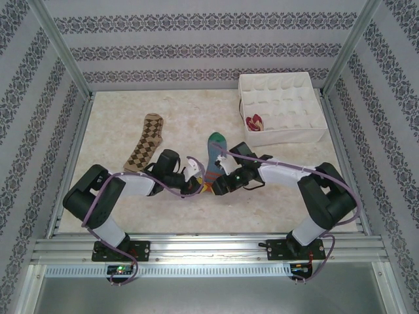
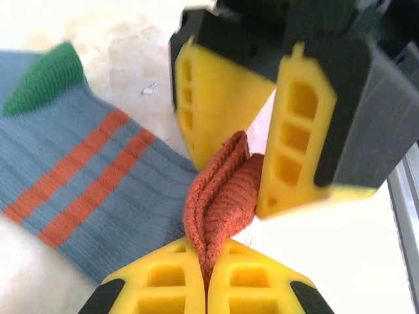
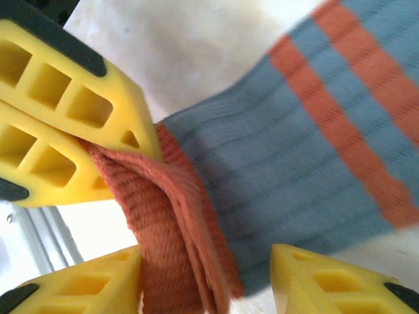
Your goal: Roll the socks
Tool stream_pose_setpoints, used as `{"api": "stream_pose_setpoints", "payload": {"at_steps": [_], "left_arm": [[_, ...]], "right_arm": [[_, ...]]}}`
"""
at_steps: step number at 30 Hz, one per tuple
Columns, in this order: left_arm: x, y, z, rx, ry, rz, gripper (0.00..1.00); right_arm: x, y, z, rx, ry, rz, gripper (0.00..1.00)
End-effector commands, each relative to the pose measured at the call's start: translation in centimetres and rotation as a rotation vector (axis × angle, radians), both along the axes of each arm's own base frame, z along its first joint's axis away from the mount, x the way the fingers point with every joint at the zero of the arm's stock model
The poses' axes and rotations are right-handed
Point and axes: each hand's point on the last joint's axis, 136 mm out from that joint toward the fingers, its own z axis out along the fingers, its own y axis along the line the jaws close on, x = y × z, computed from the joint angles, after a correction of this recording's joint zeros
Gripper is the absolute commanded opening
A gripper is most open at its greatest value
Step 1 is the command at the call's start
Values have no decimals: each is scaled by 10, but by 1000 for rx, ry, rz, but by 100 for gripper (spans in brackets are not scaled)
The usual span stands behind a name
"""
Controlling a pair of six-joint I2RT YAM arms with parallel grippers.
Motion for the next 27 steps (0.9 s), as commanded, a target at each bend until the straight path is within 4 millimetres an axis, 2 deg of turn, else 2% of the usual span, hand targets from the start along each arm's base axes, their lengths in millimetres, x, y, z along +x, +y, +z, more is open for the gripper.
{"api": "stream_pose_setpoints", "payload": {"at_steps": [1,8,16,21,24,27], "left_arm": [[-6,2,-13,61,176,55,0],[0,3,-29,136,276,120,0],[8,3,-41,171,316,183,1],[9,3,-44,183,321,194,5],[10,5,-41,181,285,188,13],[11,7,-33,180,209,170,22]], "right_arm": [[13,-6,2,-17,-65,-77,49],[15,0,-2,-48,-107,-84,47],[14,7,-12,-99,-112,-68,42],[20,-9,-34,-249,-84,-130,34],[20,-26,-52,-368,-33,-177,29],[15,-39,-68,-454,40,-219,29]]}}
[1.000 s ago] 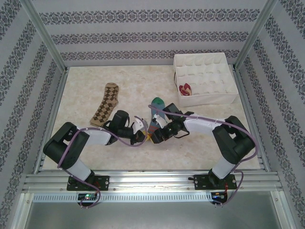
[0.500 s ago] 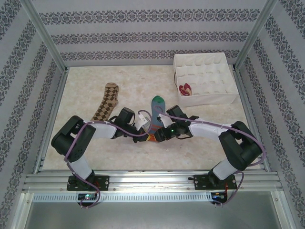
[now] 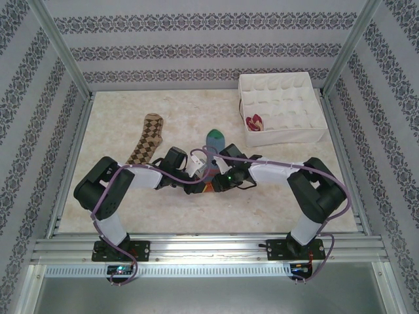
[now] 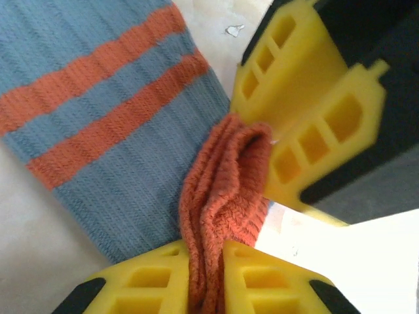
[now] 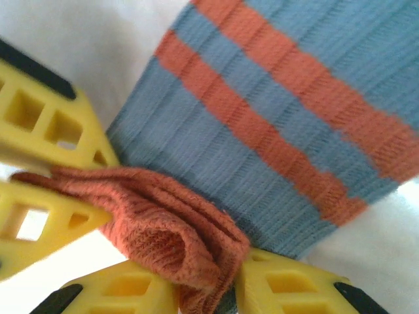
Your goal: Roll the socks
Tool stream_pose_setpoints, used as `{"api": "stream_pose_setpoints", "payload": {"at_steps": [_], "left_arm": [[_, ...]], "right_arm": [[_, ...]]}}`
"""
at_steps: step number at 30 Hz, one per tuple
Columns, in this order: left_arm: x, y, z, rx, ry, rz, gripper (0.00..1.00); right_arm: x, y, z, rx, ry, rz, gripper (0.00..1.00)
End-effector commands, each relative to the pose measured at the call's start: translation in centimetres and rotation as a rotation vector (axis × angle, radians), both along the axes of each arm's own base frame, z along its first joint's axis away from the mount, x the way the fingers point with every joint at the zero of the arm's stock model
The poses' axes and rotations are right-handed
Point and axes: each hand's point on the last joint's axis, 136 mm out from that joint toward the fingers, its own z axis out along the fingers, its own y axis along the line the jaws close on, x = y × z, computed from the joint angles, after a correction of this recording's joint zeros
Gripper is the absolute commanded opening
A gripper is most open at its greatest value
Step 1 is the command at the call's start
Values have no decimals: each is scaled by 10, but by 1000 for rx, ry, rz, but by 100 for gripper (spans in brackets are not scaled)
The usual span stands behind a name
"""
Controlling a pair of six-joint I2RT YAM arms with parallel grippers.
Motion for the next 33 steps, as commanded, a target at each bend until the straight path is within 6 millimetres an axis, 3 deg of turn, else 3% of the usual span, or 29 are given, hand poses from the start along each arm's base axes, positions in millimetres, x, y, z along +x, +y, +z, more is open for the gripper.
{"api": "stream_pose_setpoints", "payload": {"at_steps": [1,8,12,17,21,33], "left_arm": [[-6,6,3,43,-82,-32,24],[-10,13,49,29,-442,-189,33],[-17,13,61,17,-618,-275,34],[-23,1,55,104,-811,-384,34],[-19,-3,40,244,-942,-483,39],[4,-10,21,350,-978,-549,44]], "right_arm": [[-15,-40,-40,-223,117,-105,29],[-34,-52,-62,-284,263,-147,29],[-39,-55,-67,-307,305,-140,29],[-41,-56,-64,-291,345,-142,29],[-43,-59,-62,-265,383,-145,28],[-48,-60,-61,-241,419,-125,26]]}}
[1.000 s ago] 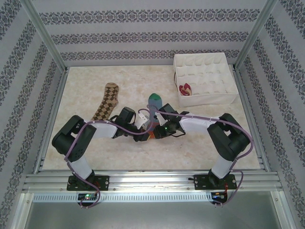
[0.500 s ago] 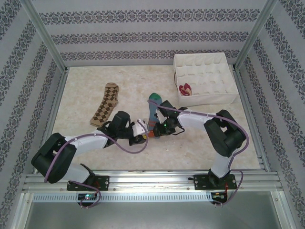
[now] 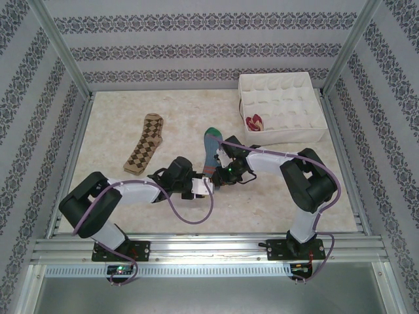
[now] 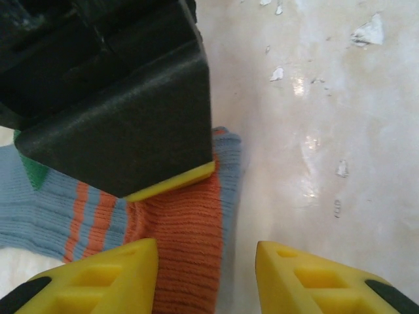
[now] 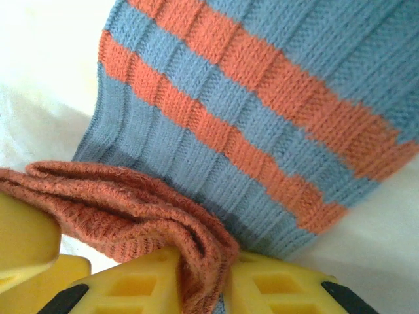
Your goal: Roll the socks
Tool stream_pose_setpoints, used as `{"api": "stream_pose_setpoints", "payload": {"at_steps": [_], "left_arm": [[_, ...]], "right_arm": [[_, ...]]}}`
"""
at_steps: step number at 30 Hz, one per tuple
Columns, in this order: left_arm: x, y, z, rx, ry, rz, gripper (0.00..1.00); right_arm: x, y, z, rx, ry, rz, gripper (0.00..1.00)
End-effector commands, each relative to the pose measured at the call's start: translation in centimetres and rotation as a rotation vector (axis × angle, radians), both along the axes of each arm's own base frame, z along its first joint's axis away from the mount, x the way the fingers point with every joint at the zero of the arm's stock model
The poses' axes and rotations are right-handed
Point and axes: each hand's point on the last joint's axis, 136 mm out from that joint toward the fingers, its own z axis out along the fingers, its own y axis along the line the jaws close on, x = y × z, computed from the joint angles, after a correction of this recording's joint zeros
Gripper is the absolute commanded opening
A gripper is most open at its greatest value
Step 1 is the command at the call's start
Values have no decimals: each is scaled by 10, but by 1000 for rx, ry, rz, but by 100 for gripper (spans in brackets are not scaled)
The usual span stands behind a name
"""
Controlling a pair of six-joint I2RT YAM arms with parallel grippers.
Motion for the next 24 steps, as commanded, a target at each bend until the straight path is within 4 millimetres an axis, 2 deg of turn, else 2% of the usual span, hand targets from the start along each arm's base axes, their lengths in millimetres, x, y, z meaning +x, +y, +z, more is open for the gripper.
{"api": "stream_pose_setpoints", "payload": {"at_steps": [1,8,14,16,21,24], "left_arm": [[10,-7,4,16,-71,-30,45],[10,-2,-19,132,-26,-72,46],[6,8,-40,245,22,-96,37],[4,11,-46,284,46,-113,30],[-4,13,-47,333,139,-128,1],[-15,6,-34,307,232,-149,0]], "right_arm": [[-55,-60,-56,-277,214,1,26],[-56,-60,-50,-256,210,21,26],[-52,-57,-40,-188,211,12,26],[-52,-57,-37,-166,213,10,28],[-42,-52,-18,-30,171,-32,36],[-26,-53,-1,77,100,-111,40]]}}
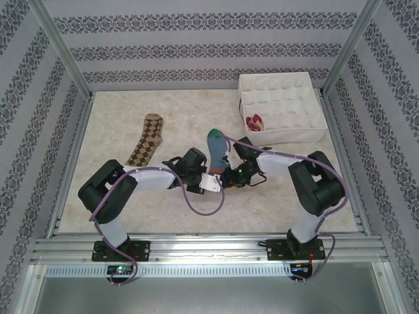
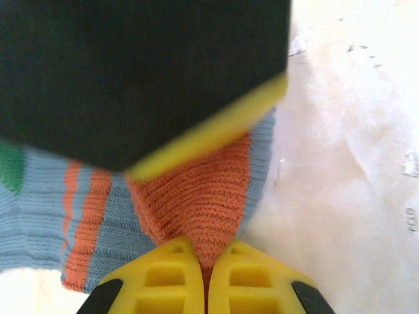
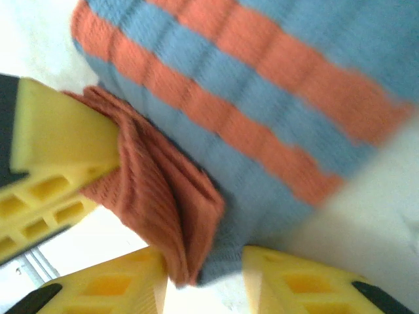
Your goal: Roll the socks
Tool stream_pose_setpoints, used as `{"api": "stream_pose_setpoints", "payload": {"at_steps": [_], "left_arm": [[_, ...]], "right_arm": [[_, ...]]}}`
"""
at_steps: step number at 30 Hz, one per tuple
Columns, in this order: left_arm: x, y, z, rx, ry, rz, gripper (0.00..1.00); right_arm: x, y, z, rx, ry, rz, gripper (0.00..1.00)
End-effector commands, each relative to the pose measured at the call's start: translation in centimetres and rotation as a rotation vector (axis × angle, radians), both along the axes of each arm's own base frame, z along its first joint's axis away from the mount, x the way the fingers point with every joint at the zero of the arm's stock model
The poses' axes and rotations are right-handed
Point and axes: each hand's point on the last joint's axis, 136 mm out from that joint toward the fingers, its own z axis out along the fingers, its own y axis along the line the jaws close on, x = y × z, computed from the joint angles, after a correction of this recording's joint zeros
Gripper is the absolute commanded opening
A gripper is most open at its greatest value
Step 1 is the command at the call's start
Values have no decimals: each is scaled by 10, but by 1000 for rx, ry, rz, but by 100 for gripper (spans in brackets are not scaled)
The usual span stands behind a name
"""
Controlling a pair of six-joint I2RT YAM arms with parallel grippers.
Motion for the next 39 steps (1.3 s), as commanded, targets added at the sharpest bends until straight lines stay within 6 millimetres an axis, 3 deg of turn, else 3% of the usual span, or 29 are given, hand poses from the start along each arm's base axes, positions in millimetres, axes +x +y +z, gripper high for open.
{"api": "stream_pose_setpoints", "payload": {"at_steps": [1,6,15,22,25,29,33,39], "left_arm": [[-37,17,-12,102,221,-8,0],[-52,-4,11,6,437,41,0],[-61,-14,-2,-17,713,166,0],[-50,-13,0,-85,876,259,0],[-50,-11,0,-71,912,270,0],[-47,-11,2,-79,926,276,0],[-44,-11,5,-100,947,285,0],[-39,-11,10,-113,1001,314,0]], "right_arm": [[-8,-23,-4,9,34,-96,40],[7,-25,19,130,-66,-178,32],[5,-11,35,297,-133,-203,23],[-7,0,26,328,-121,-151,23],[-4,-5,25,295,-159,-177,21],[1,-13,40,275,-273,-191,17],[-3,-12,52,273,-348,-138,19],[-12,8,47,288,-376,-16,27]]}}
